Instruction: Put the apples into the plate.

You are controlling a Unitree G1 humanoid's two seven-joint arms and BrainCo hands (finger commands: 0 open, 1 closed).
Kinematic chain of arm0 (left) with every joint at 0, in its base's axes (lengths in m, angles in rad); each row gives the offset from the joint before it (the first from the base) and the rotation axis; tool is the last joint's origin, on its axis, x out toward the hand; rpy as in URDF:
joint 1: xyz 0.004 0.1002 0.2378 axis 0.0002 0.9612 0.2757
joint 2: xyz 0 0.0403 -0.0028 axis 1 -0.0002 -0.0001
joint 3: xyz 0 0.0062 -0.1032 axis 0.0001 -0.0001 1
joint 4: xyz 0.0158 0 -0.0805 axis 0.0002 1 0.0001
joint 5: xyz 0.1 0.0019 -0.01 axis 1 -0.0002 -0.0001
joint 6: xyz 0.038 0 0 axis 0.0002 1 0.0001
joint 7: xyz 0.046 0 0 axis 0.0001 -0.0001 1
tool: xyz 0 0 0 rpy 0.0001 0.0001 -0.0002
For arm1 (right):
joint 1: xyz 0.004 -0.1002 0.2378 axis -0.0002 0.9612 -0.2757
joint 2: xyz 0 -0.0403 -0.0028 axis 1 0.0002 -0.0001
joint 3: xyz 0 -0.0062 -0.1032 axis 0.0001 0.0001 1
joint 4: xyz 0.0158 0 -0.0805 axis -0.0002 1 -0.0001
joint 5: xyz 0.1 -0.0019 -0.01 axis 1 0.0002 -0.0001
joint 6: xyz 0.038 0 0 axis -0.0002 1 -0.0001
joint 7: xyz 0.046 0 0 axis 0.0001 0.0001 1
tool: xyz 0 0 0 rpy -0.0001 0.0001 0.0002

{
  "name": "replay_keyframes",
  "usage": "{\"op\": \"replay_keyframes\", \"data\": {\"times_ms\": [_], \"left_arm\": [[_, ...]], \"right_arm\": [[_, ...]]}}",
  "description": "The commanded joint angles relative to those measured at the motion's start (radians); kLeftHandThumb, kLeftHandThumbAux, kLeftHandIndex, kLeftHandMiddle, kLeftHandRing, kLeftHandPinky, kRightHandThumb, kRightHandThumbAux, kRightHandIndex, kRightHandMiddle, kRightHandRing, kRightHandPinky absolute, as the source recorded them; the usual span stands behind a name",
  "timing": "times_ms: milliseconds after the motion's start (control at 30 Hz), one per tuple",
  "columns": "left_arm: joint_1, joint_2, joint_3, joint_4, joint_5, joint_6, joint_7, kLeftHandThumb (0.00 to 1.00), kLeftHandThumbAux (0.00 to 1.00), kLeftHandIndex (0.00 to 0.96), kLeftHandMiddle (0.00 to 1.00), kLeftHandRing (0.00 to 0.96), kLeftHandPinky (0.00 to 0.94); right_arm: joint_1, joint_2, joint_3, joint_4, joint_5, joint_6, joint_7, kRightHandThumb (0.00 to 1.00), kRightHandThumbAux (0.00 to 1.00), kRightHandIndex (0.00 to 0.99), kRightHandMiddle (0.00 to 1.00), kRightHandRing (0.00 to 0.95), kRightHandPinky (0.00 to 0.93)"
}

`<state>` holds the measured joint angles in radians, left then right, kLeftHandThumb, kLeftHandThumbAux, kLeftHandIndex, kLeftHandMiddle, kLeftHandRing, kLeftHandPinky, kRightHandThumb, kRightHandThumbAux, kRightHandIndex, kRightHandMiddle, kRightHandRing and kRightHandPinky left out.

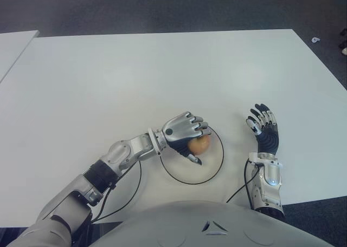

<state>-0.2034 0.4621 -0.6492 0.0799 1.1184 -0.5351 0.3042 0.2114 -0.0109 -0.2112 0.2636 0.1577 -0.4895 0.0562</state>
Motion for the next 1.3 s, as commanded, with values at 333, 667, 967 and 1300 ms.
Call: {"op": "replay_keyframes", "data": {"times_ms": [333,667,967,1300], "left_arm": [[-0.002,0.017,0.008,0.01,-0.017,-0.032,0.002,0.724,0.696,0.445,0.803,0.771,0.74],[0.011,0.033,0.036,-0.042,-0.07,-0.051,-0.063,0.72,0.696,0.444,0.784,0.756,0.727],[0.058,0.024,0.065,-0.086,-0.214,-0.013,-0.219,0.447,0.494,0.364,0.556,0.548,0.529],[0.081,0.031,0.085,-0.129,-0.189,0.03,-0.276,0.139,0.255,0.024,0.039,0.028,0.032]], "right_arm": [[0.089,0.043,0.03,0.112,0.003,0.138,-0.001,0.402,0.693,0.145,0.184,0.19,0.244],[0.089,0.043,0.031,0.109,0.013,0.151,0.002,0.389,0.701,0.14,0.191,0.203,0.26],[0.081,0.033,0.03,0.119,0.016,0.162,0.007,0.379,0.709,0.133,0.19,0.203,0.242],[0.08,0.027,0.031,0.129,0.013,0.155,0.013,0.352,0.724,0.119,0.175,0.19,0.221]]}}
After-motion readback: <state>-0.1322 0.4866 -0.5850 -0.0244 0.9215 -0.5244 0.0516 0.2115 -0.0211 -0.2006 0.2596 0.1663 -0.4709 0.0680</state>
